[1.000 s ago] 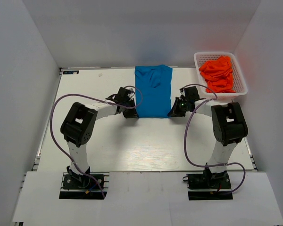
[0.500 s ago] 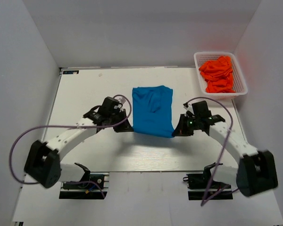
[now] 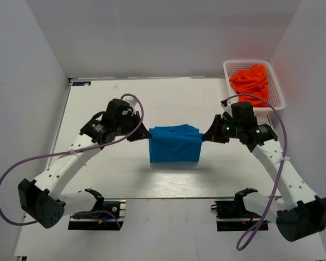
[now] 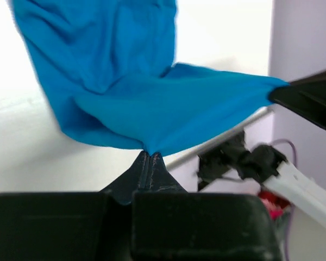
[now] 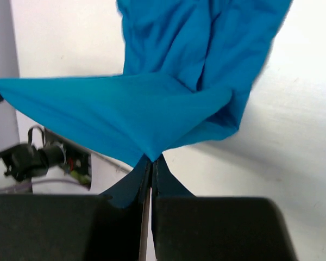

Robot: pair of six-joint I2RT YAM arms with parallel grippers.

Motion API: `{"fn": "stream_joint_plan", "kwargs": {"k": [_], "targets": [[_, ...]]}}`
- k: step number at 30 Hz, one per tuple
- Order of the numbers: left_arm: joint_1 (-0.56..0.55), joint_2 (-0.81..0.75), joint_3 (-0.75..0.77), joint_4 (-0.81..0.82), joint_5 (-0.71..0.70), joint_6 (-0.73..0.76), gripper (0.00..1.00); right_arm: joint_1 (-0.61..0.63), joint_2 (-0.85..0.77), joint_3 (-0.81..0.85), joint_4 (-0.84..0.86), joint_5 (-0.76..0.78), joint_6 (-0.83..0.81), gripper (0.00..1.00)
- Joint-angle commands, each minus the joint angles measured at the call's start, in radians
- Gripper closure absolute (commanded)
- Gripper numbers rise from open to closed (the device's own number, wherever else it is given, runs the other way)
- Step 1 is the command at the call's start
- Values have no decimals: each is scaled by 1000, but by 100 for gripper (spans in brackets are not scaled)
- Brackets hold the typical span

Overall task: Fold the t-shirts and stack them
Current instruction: Fold the long partially folded tshirt into a neat square

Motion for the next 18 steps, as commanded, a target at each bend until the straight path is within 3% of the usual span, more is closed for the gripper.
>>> {"fn": "stream_joint_plan", "kwargs": {"k": [1,11,18], "targets": [[16,53,57,-8,-145,24,100,-16,79,65,-2,131,14,100],[39,370,273,-6,-433,-8,100,-43,339,177,119,175,29,100],[79,541,376,-64,-469,-26,100,-57,582,301,176,103,-2,100]]}}
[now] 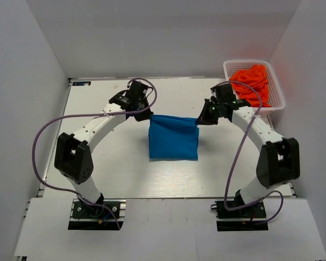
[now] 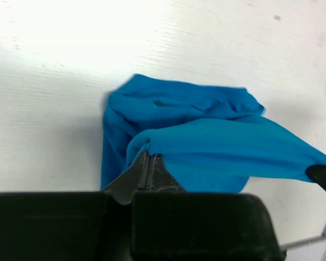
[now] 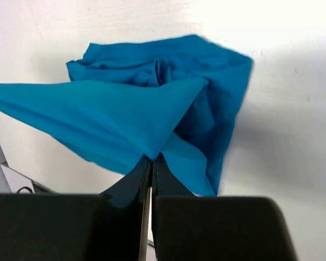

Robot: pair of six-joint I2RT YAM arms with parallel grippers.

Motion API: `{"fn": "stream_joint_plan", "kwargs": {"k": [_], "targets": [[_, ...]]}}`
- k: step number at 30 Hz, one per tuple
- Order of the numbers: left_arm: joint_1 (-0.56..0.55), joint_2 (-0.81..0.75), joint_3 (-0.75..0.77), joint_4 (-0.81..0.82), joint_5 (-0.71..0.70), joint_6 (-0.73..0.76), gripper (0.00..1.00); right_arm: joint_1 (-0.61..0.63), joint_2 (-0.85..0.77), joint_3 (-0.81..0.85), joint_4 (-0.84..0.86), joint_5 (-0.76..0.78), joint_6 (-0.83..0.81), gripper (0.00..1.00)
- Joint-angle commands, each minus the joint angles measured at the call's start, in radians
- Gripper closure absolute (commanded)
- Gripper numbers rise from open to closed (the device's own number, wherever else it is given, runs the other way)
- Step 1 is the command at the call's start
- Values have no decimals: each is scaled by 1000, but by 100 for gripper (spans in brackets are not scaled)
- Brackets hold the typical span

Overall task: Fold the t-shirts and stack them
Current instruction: Fold the long partially folded tshirt into a neat square, then put the neatly folded tshirt into the corner of the board with the left arm

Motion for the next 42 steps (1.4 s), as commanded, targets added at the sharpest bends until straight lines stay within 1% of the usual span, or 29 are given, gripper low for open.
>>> {"fn": "stream_joint_plan", "kwargs": {"k": [1,4,6,7,8,9,10,11,13,16,17,18,19,20,21,22,23,24,26,27,29,30,31,34,35,37,39,41,42], "targets": [[46,45,53,-64,-119,-19,100,-22,102,89,26,0,-30,100],[66,110,73,-64,-108,-28,100,-22,189,147,25,-9,-21,100],[66,146,87,-23,-99,-28,100,-23,231,166,23,29,-6,100],[75,179,98,-4,-90,-4,92,-23,257,186,19,44,29,100],[75,198,130,-4,-90,-3,87,-25,265,192,17,79,42,100],[75,213,145,19,-90,7,87,-28,271,195,23,115,74,100],[75,227,159,19,-90,35,82,-28,289,198,29,127,81,100],[84,252,189,19,-79,44,82,-29,294,203,26,146,91,100],[84,262,199,33,-58,75,77,-32,298,194,45,179,117,100],[84,263,199,24,-31,124,48,-32,298,181,69,175,143,100],[84,263,190,24,-31,124,32,-31,300,180,74,182,161,88],[84,263,190,15,-21,124,10,-32,300,180,72,187,163,64],[84,249,164,14,-21,136,0,-31,298,183,66,193,164,49],[84,249,151,14,-21,151,0,-31,294,187,60,221,170,34],[84,232,138,27,4,164,0,-32,292,189,53,227,169,13],[84,232,118,27,4,164,0,-32,286,195,43,235,163,10],[84,217,102,46,28,178,0,-31,277,197,31,279,164,10],[72,200,84,65,73,225,0,-31,265,190,17,290,163,10],[63,191,35,108,106,271,0,-29,225,172,11,311,157,10],[52,190,20,120,171,314,4,-29,190,113,44,308,157,10],[52,190,-28,145,247,332,10,-31,134,63,59,298,160,10],[52,201,-52,155,278,333,14,-29,84,7,72,298,164,10],[42,212,-63,174,289,333,16,-31,71,-4,71,308,160,10],[42,223,-93,223,331,333,18,-29,18,-56,56,322,148,10],[32,232,-109,241,366,333,20,-31,8,-75,54,324,149,10],[32,232,-134,293,389,322,20,-32,-13,-101,48,322,141,10],[22,262,-145,324,398,313,24,-29,-19,-113,42,324,143,10],[12,292,-120,315,359,304,37,-32,-25,-122,39,324,141,10],[2,324,-106,276,293,303,52,-31,-25,-127,39,325,140,10]]}}
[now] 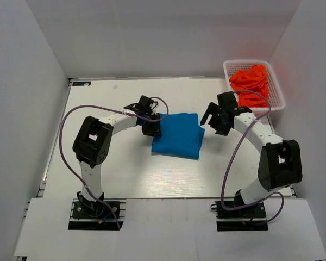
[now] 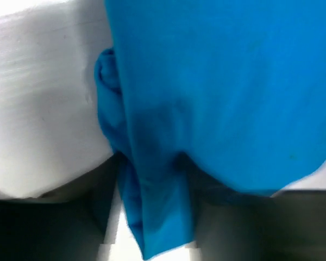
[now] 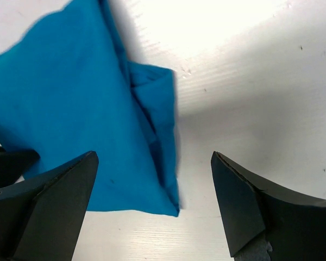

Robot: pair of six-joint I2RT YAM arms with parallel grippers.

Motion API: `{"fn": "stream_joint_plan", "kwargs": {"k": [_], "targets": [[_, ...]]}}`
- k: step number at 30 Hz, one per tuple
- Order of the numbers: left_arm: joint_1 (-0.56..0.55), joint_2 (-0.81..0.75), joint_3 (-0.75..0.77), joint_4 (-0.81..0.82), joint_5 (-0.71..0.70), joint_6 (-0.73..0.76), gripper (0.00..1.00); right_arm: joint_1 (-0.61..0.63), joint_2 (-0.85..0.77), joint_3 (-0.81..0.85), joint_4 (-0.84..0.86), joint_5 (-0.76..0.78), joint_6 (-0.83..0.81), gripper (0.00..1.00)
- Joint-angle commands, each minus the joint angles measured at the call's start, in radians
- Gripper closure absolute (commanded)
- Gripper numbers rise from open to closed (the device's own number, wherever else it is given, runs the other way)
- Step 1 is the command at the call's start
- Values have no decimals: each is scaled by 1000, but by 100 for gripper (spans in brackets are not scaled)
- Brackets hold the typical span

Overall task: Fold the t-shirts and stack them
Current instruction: Put the neatly folded tshirt into the corner of the board with the left arm

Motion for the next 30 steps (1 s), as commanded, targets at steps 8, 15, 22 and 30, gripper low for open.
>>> {"fn": "stream_joint_plan", "kwargs": {"k": [8,15,22,30], "targets": [[-58,128,193,-197,-401,31,100,-2,-47,-41,7,49,-19,10],[44,72,274,-245,-802,108,100,-8,-31,-18,3,72,-44,10],[216,95,394,-199,-858,286,100,-8,39,77,-25,6,-88,10],[411,247,654,-99,-933,433,100,-11,69,180,-58,11,-128,10]]}}
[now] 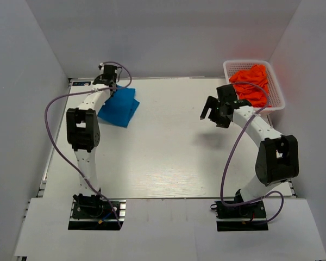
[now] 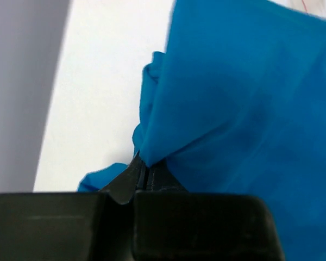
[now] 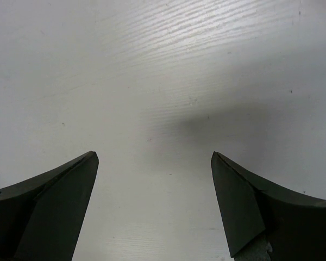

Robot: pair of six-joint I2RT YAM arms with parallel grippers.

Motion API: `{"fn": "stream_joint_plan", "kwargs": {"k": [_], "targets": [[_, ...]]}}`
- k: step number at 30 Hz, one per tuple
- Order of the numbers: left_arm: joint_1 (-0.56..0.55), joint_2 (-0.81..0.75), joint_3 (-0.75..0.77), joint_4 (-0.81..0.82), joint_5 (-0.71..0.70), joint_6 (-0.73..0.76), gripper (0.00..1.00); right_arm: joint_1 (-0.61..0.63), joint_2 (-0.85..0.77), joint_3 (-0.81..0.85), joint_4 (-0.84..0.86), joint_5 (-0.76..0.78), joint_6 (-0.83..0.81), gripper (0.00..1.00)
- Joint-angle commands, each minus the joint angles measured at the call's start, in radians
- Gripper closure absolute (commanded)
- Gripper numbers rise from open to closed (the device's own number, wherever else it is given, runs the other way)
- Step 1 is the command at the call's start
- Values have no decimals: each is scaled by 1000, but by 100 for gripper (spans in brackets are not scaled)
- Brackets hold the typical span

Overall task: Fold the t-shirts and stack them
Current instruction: Put the neatly folded tshirt into the corner of the board with the left arm

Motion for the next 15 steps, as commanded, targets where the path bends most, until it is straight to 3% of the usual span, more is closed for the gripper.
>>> {"fn": "stream_joint_plan", "kwargs": {"k": [1,6,15], "targets": [[88,113,196,31,-78,62,100,-6,8,85,-31,17,-47,10],[188,308,503,8,-24,62,100,-11,24,142,-62,57,-58,10],[280,335,500,54,48,11,100,-24,42,175,-69,76,-72,10]]}}
